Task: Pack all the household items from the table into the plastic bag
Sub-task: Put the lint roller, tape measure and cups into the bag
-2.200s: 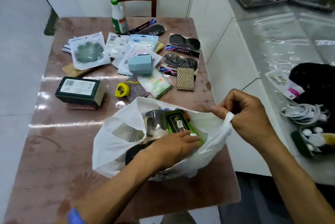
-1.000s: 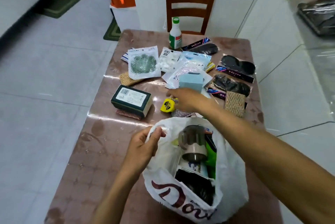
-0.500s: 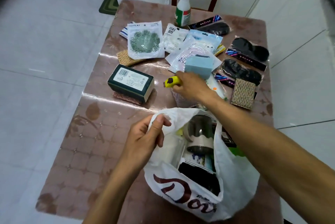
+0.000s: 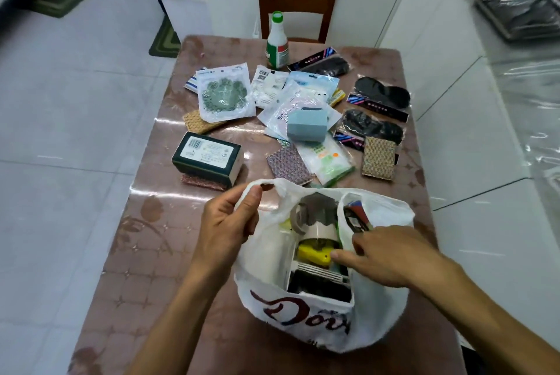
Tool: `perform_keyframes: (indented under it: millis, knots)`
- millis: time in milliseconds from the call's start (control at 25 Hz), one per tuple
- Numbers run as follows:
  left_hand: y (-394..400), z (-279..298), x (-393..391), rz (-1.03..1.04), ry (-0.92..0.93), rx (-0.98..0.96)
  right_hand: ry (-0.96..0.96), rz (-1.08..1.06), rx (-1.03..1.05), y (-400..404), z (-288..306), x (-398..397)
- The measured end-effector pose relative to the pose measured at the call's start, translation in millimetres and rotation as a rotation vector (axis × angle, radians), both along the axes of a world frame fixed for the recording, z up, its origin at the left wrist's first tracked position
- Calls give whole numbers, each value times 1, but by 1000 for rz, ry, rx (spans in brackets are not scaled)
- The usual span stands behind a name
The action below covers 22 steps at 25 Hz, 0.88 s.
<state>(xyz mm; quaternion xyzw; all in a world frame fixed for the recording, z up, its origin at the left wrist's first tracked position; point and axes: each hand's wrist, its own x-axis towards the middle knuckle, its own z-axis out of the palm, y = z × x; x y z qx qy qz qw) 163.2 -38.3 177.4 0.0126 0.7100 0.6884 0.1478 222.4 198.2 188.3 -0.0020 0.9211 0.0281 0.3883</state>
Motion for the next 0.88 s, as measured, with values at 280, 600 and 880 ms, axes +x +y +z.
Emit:
perform_keyframes:
  millis: [280, 600, 880]
  knots:
    - [7, -4, -6, -10, -20, -11, 331, -287, -266, 14, 10, -64]
    - [10, -21, -8, 160, -59, -44, 365, -836, -237, 58, -175, -182]
    - [22, -24, -12, 183, -66, -32, 254, -850, -503, 50, -148, -186]
